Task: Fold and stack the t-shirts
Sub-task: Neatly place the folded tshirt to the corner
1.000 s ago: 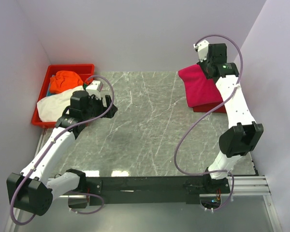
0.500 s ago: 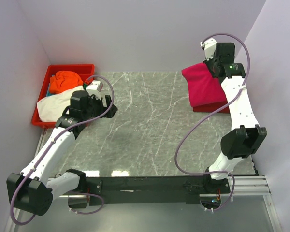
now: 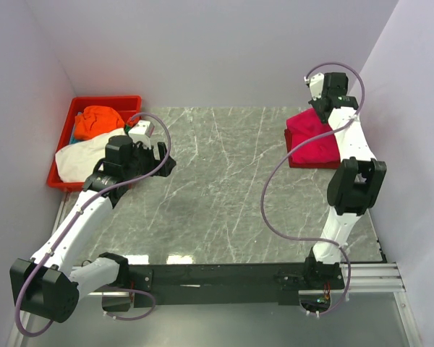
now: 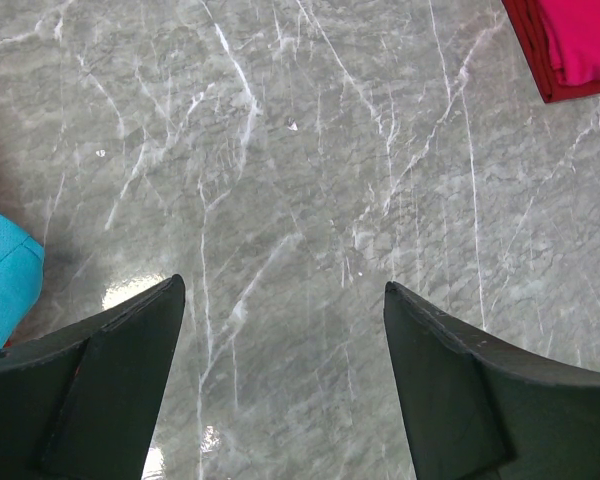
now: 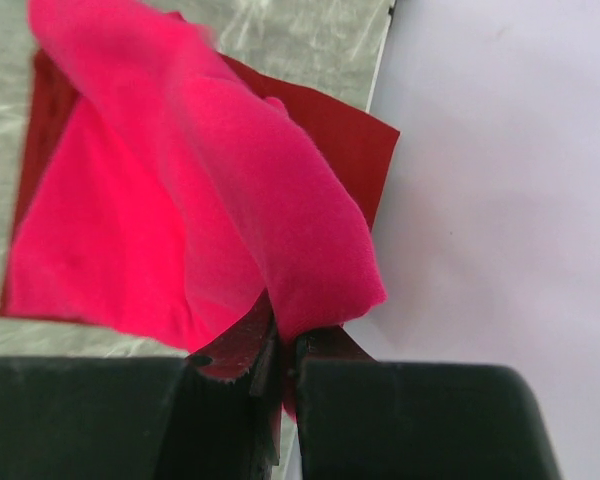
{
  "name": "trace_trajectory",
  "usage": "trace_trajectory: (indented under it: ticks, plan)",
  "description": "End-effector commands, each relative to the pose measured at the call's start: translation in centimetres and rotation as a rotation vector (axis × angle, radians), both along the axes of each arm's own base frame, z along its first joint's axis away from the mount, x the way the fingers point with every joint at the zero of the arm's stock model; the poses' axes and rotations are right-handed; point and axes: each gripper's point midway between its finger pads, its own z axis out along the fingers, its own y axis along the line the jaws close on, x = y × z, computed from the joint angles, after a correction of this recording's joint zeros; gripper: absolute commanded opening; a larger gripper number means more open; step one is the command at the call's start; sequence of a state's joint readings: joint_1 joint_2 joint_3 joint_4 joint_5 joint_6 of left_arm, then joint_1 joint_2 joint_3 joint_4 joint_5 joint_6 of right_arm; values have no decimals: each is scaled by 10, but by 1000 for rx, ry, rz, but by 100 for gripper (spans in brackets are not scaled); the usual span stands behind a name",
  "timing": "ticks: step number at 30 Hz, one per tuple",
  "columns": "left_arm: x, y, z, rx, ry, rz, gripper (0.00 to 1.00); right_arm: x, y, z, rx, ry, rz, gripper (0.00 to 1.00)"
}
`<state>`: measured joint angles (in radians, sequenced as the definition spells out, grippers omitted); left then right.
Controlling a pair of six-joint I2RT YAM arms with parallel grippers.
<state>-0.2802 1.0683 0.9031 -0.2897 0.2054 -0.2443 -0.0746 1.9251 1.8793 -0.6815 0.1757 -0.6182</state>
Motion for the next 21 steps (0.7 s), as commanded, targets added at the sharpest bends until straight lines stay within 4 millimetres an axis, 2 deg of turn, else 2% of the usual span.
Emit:
trace_trajectory:
  ticks: [1, 12, 16, 17, 18, 19, 20, 21]
  plan:
    - [3, -3, 11, -3, -57, -22, 86, 23, -21, 28, -47, -129, -37, 0]
    - [3, -3, 8, 1, -49, -22, 86, 36, -46, 13, -101, -170, -105, 0]
    - [4, -3, 7, 1, -46, -22, 86, 40, -62, 4, -163, -184, -169, 0]
    - [4, -3, 7, 2, -46, -21, 86, 45, -68, 6, -185, -214, -196, 24]
    - [4, -2, 7, 3, -47, -18, 86, 46, -73, -1, -212, -210, -229, 38]
    - [4, -2, 8, 4, -48, -15, 86, 42, -83, 0, -253, -218, -292, 48]
    - [4, -1, 8, 5, -49, -13, 86, 44, -86, 5, -269, -255, -323, 65]
    - [4, 0, 8, 7, -51, -8, 86, 42, -86, 11, -280, -279, -339, 74]
